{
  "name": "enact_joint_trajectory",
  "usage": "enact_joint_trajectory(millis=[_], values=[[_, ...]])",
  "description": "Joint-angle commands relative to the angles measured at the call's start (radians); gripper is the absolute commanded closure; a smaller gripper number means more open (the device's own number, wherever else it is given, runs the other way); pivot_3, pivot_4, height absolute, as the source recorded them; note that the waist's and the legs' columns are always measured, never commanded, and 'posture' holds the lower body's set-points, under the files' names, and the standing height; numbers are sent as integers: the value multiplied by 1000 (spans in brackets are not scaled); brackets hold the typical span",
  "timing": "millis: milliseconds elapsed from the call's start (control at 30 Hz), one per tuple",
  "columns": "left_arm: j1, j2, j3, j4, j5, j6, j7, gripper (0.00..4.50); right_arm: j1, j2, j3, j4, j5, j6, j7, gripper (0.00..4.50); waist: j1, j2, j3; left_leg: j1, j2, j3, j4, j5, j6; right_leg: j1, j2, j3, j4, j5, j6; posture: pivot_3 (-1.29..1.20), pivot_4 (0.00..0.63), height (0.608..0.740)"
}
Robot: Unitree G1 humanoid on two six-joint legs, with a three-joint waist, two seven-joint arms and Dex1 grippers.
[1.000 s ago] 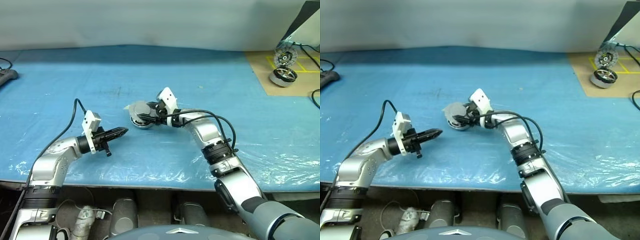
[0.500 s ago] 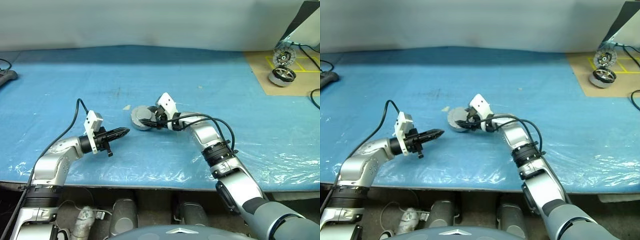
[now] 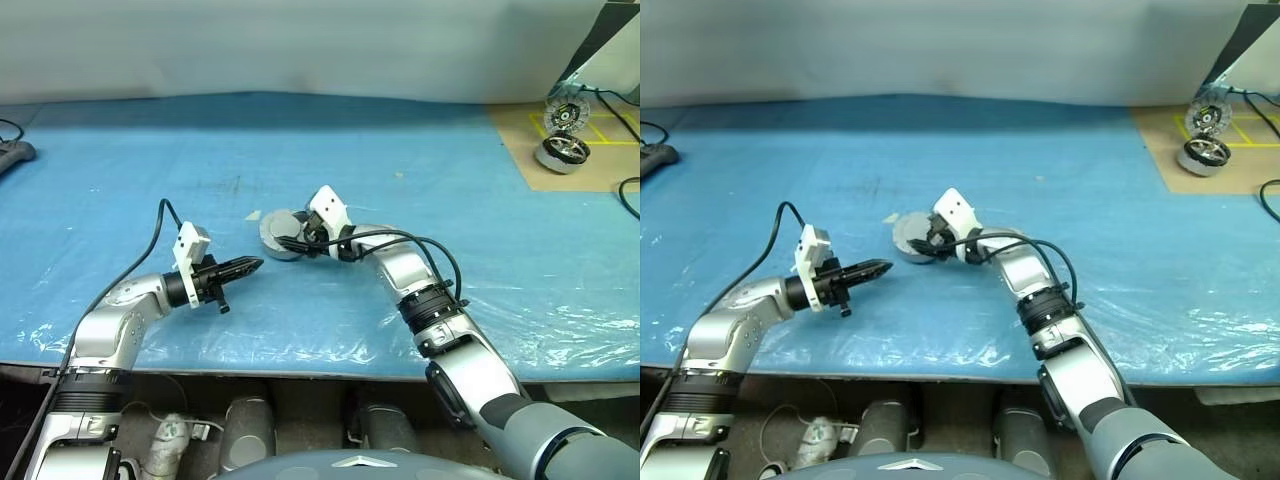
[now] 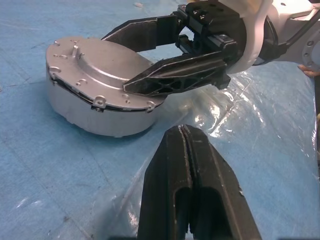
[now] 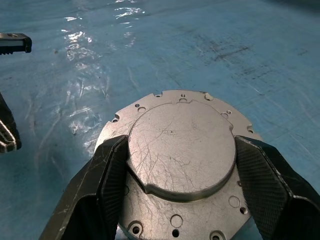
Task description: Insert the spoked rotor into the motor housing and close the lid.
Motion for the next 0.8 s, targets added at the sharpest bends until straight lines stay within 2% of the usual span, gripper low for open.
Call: enact_joint_trajectory(millis=[33,233,333,433,600,800], values=[[-14,4,5,-8,-5,-14,-4,4500,36,-10,53,79,-62,0,-14,1534,-1,0,0,1,0,0,0,0,0,1,0,0,0,0,0,0,150,740],[-13,4,-1,-11,-2,-17,-7,4500,79,-54,93,55,-95,-14,14,1534,2,1,-1,11,-1,0,-3,-2,3,11,0,1,-3,-1,1,0,150,740],[-31,-9,6,-9,-17,1,10,4500,103,-85,127,32,-108,8,51,1534,7,1,-2,11,-1,0,-4,-2,3,12,0,1,-5,-1,1,0,150,740],[-60,-24,18,1,-31,18,29,4500,172,-173,223,-21,-185,-35,103,1534,13,3,-8,11,-2,0,-6,-1,2,13,-1,1,-9,-1,1,0,150,740],[-69,-23,8,16,-17,8,23,4500,304,-294,253,-236,-130,59,240,1534,18,3,-27,16,-7,0,-17,-2,2,18,-3,1,-17,-3,5,0,150,740],[-76,-30,-24,33,3,-4,10,4500,326,-312,190,-316,-60,163,240,1534,11,1,-34,19,-8,0,-22,-2,3,19,-3,2,-17,-7,5,0,150,740]])
